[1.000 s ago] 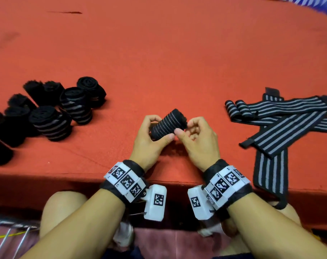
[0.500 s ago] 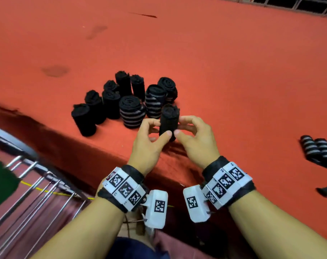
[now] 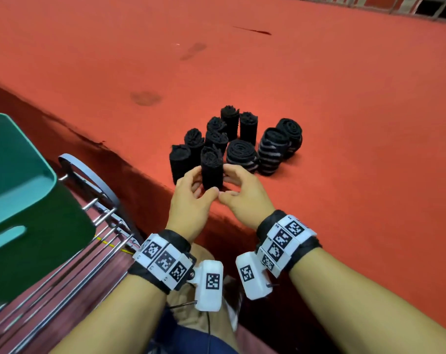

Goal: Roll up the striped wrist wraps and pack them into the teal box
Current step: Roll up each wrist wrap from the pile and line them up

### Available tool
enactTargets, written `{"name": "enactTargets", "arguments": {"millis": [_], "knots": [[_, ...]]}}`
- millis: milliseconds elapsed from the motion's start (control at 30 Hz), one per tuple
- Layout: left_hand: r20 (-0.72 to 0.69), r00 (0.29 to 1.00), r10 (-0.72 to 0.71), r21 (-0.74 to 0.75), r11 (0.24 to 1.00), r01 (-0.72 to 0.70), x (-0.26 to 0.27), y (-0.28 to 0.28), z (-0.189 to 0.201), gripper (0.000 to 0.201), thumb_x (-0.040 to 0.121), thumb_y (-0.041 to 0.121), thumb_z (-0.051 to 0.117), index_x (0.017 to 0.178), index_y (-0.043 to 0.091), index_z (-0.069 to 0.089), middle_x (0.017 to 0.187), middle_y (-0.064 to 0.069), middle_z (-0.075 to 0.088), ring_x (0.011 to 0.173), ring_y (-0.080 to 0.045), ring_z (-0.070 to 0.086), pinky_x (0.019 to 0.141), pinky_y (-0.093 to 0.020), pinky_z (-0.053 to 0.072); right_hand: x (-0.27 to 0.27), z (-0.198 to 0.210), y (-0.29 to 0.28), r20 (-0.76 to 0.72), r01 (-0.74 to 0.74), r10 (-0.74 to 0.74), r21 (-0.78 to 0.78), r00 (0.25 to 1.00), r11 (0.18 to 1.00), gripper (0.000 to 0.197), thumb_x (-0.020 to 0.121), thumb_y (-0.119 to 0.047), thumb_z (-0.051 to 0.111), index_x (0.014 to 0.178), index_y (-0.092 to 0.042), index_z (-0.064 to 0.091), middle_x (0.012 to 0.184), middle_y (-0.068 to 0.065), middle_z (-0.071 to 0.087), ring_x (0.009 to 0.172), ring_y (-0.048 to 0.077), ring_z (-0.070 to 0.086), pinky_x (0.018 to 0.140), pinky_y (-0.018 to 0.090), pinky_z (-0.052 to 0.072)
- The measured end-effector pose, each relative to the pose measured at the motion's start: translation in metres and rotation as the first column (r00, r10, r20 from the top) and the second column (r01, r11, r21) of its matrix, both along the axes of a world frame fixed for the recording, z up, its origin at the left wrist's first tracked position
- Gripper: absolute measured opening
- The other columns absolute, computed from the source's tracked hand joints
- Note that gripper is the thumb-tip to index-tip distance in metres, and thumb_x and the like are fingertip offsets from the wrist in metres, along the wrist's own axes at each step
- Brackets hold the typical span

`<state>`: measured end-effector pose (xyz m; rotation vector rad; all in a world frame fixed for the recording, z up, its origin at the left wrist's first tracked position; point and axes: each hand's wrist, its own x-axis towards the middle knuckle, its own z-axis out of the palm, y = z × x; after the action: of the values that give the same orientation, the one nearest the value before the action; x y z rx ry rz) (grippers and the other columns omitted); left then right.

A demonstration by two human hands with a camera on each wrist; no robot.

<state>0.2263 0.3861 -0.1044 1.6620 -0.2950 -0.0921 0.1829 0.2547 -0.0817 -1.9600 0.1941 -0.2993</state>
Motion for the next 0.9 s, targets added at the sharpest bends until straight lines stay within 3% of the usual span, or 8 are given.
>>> {"name": "enactTargets", "arguments": {"millis": [133,233,333,433,500,633,767,900], "knots": [[-0.068,0.998,-0.009,0.048,0.999,0.012,0.006,0.002,-0.001,0.063,0.092,0.005,0.066,0.149,0.017,0.045,0.144,-0.003,0.05,0.13,-0.01,0.05,0.11,-0.025,0.039,0.01,-0.004,0.006,-0.045,-0.012,0.011,-0.025,0.999,1.0,0.066,0.081,-0.003,0.07,0.144,-0.009,0.05,0.143,0.006,0.052,0.13,0.013,0.053,0.094,0.037,0.057],[-0.077,0.997,-0.025,0.061,0.998,0.03,0.007,0.001,0.001,0.065,0.091,0.003,0.064,0.151,0.017,0.043,0.146,-0.003,0.048,0.13,-0.011,0.049,0.107,-0.023,0.038,0.012,-0.005,0.003,-0.063,-0.012,0.011,-0.026,0.998,1.0,0.068,0.081,0.003,0.068,0.145,-0.007,0.048,0.144,0.006,0.052,0.131,0.012,0.053,0.095,0.032,0.056],[-0.084,0.996,-0.027,0.067,0.997,0.032,0.004,-0.001,0.002,0.064,0.09,0.006,0.065,0.15,0.016,0.044,0.146,-0.004,0.049,0.132,-0.012,0.049,0.11,-0.026,0.039,0.011,-0.005,0.0,-0.065,-0.016,0.015,-0.014,0.998,1.0,0.068,0.078,0.003,0.068,0.143,-0.006,0.05,0.14,0.006,0.058,0.129,0.012,0.056,0.096,0.035,0.056],[-0.087,0.996,-0.026,0.068,0.997,0.032,0.001,-0.001,0.005,0.069,0.082,0.02,0.066,0.148,0.017,0.046,0.145,-0.004,0.051,0.133,-0.013,0.052,0.114,-0.036,0.042,0.009,-0.003,0.0,-0.06,-0.013,0.012,-0.025,0.998,1.0,0.068,0.075,-0.008,0.069,0.14,-0.007,0.053,0.137,0.006,0.06,0.126,0.013,0.058,0.096,0.04,0.057],[-0.078,0.997,-0.005,0.076,0.997,0.011,0.0,-0.002,0.008,0.066,0.084,0.019,0.068,0.146,0.017,0.047,0.144,-0.002,0.051,0.13,-0.011,0.053,0.113,-0.036,0.043,0.007,-0.001,0.0,-0.061,-0.014,0.012,-0.032,0.998,0.999,0.069,0.073,-0.017,0.069,0.14,-0.009,0.053,0.137,0.006,0.061,0.126,0.012,0.058,0.095,0.04,0.057],[0.032,0.991,0.131,0.117,0.984,-0.134,-0.006,-0.001,0.016,0.048,0.088,0.008,0.069,0.132,0.023,0.054,0.133,-0.005,0.055,0.115,-0.008,0.06,0.1,-0.029,0.049,0.001,0.006,-0.003,-0.076,0.018,-0.024,-0.07,0.997,0.997,0.064,0.077,-0.01,0.074,0.138,-0.008,0.055,0.134,0.007,0.061,0.122,0.016,0.061,0.103,0.04,0.051],[0.207,0.96,0.186,0.141,0.966,-0.217,-0.017,-0.009,0.033,0.034,0.085,0.01,0.069,0.111,0.03,0.058,0.113,0.0,0.06,0.093,-0.006,0.062,0.081,-0.016,0.046,-0.013,0.018,-0.012,-0.051,0.043,-0.048,-0.087,0.998,0.995,0.058,0.079,-0.007,0.074,0.134,-0.009,0.057,0.129,0.006,0.063,0.115,0.014,0.063,0.091,0.045,0.057],[0.294,0.949,0.111,0.126,0.98,-0.154,-0.037,-0.037,0.054,0.027,0.085,0.007,0.068,0.096,0.031,0.061,0.097,-0.001,0.063,0.073,-0.002,0.055,0.072,-0.015,0.042,-0.041,0.032,-0.032,0.011,0.088,-0.087,-0.072,0.996,0.994,0.049,0.081,-0.005,0.072,0.128,-0.01,0.061,0.121,0.005,0.066,0.103,0.013,0.067,0.084,0.036,0.056]]}}
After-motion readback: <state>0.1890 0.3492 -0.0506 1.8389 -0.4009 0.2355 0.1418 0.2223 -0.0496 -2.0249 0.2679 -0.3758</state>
